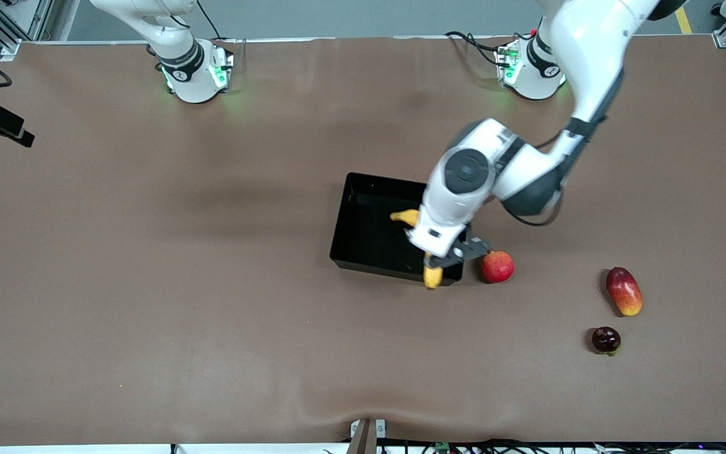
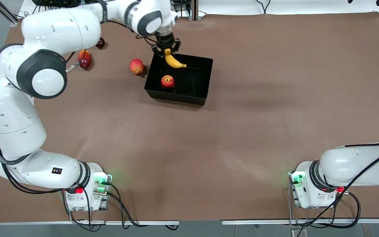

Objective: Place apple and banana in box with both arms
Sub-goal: 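Carry the banana into the box and open the left gripper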

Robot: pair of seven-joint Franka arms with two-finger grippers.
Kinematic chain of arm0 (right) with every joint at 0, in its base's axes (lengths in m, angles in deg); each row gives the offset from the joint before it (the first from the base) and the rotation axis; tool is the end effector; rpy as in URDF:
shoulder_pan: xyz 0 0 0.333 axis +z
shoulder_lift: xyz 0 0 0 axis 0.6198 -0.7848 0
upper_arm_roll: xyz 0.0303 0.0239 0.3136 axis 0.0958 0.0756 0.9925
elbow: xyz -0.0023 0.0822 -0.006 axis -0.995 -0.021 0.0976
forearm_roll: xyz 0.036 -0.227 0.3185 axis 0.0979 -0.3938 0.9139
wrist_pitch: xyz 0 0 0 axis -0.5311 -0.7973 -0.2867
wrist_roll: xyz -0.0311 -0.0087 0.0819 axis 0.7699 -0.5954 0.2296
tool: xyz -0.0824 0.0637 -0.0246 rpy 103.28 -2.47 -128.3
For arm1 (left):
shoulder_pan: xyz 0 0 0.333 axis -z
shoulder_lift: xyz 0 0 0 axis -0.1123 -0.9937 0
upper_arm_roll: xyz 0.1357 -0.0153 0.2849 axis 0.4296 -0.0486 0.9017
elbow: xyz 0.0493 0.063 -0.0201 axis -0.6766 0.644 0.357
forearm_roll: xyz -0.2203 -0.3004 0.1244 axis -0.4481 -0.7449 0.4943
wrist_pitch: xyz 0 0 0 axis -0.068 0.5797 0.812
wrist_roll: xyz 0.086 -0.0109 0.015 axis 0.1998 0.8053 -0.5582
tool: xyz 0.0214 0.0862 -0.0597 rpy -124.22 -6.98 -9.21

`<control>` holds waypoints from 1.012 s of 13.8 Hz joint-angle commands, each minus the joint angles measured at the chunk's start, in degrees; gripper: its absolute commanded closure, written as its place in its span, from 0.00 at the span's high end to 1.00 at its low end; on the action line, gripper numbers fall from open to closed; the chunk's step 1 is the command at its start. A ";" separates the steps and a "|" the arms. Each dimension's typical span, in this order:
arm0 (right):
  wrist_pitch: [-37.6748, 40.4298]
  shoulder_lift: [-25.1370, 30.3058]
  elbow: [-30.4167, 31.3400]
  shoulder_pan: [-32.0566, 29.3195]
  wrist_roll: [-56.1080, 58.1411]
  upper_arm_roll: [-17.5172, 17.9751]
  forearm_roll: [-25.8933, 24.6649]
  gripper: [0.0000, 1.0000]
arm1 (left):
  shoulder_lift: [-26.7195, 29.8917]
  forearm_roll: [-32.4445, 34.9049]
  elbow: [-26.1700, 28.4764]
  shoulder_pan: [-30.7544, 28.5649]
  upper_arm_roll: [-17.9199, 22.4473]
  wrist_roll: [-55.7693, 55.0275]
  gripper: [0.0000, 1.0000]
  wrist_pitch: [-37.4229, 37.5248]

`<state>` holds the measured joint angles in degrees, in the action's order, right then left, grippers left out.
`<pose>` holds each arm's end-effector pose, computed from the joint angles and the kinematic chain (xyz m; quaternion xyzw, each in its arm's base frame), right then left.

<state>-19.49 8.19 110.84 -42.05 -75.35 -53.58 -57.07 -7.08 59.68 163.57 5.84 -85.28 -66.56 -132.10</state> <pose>0.5244 -0.0349 0.6722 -0.9963 0.0777 0.0346 0.0151 0.5505 -0.4073 0.3376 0.9874 0.1561 -0.0249 0.0024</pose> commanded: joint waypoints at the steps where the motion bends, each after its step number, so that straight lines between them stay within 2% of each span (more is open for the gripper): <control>1: -0.48 1.01 0.89 0.68 0.45 -0.42 -0.99 1.00 | -0.27 1.40 0.75 3.34 0.25 -5.60 0.00 1.03; 4: -0.31 1.10 0.89 0.59 4.91 -0.42 -1.34 1.00 | -2.28 2.89 0.84 6.51 0.34 -6.49 0.00 0.77; 9: 0.48 0.93 0.01 0.86 2.74 -0.24 -2.14 1.00 | -5.53 7.81 0.49 9.15 0.34 -7.55 0.00 -0.11; 14: 1.71 0.93 -0.16 0.86 2.47 -0.24 -1.43 1.00 | -8.61 9.58 0.40 9.15 0.51 -7.38 0.00 -7.40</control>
<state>-18.70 8.22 110.67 -41.76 -71.96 -53.58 -58.05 -14.53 67.75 164.89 14.71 -84.89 -73.15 -137.26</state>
